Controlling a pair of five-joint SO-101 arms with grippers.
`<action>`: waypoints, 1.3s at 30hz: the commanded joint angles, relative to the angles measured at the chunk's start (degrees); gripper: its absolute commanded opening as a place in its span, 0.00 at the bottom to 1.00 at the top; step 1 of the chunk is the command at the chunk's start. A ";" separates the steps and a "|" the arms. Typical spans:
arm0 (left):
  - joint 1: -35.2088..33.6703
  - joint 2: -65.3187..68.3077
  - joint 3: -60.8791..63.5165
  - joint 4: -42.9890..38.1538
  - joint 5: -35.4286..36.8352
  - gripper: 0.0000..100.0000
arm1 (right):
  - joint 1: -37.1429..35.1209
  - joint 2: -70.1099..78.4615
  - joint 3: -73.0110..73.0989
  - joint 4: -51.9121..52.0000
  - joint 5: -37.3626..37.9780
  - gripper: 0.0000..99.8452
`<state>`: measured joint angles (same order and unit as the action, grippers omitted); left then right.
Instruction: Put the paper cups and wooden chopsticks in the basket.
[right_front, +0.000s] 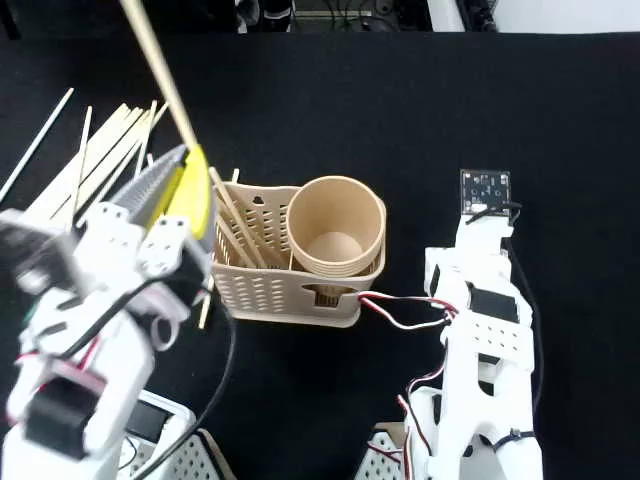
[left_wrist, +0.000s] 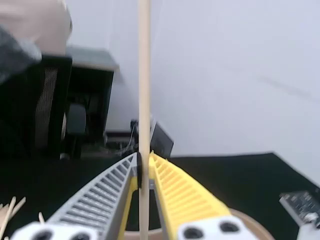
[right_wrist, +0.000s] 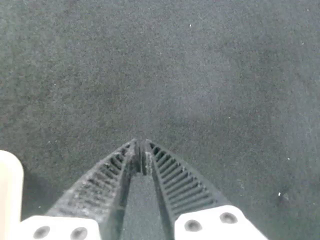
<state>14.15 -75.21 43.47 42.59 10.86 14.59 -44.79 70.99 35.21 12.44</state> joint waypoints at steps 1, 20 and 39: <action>0.92 -0.53 8.84 -6.77 0.53 0.03 | -0.26 -0.22 -0.13 -0.97 0.44 0.02; -8.22 -0.53 -1.54 9.49 5.36 0.20 | -0.26 -0.22 -0.13 -0.97 0.44 0.02; -33.27 54.59 -40.04 35.96 -6.33 0.23 | -0.26 -0.22 -0.13 -0.97 0.44 0.02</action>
<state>-18.20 -29.76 11.21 76.18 9.80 14.59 -44.79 70.99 35.21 12.44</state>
